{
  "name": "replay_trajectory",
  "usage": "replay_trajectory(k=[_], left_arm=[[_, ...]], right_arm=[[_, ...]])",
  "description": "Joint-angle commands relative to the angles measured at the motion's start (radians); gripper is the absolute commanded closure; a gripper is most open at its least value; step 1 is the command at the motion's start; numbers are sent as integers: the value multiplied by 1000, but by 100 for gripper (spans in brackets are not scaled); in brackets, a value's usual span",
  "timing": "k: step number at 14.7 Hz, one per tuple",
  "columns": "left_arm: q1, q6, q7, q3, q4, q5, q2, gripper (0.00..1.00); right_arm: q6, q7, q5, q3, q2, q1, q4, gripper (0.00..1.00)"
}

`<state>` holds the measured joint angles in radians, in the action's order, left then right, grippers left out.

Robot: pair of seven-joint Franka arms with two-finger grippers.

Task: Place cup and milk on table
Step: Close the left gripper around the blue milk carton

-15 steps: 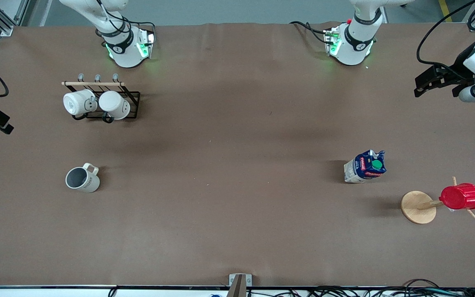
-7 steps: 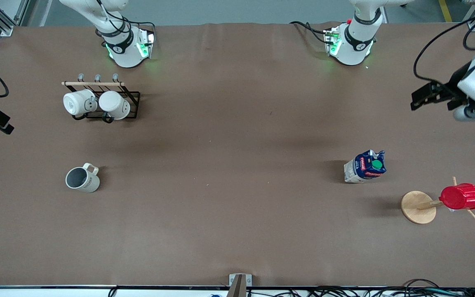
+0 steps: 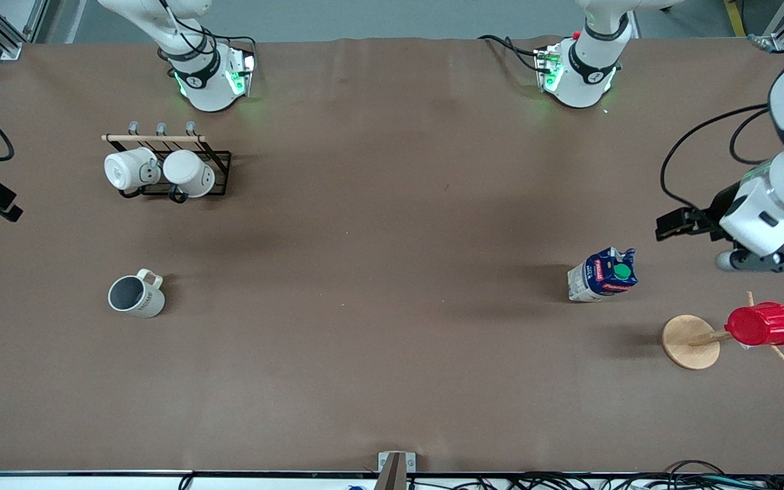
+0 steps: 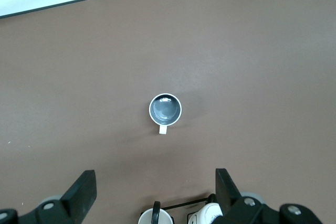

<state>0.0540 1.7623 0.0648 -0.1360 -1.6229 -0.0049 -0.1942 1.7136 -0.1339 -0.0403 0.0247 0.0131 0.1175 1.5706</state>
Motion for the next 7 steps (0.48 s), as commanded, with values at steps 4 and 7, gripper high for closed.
replay_trajectory(k=[4,7], left_arm=[[1,232,-13,-2,-213,14,18,0],[-5,301,-8,-4,-268,13,18,0]], right_arm=[[-35,-7,19,-2,4,8,14,0],[-55,14,20,0,-5,7,69,0]])
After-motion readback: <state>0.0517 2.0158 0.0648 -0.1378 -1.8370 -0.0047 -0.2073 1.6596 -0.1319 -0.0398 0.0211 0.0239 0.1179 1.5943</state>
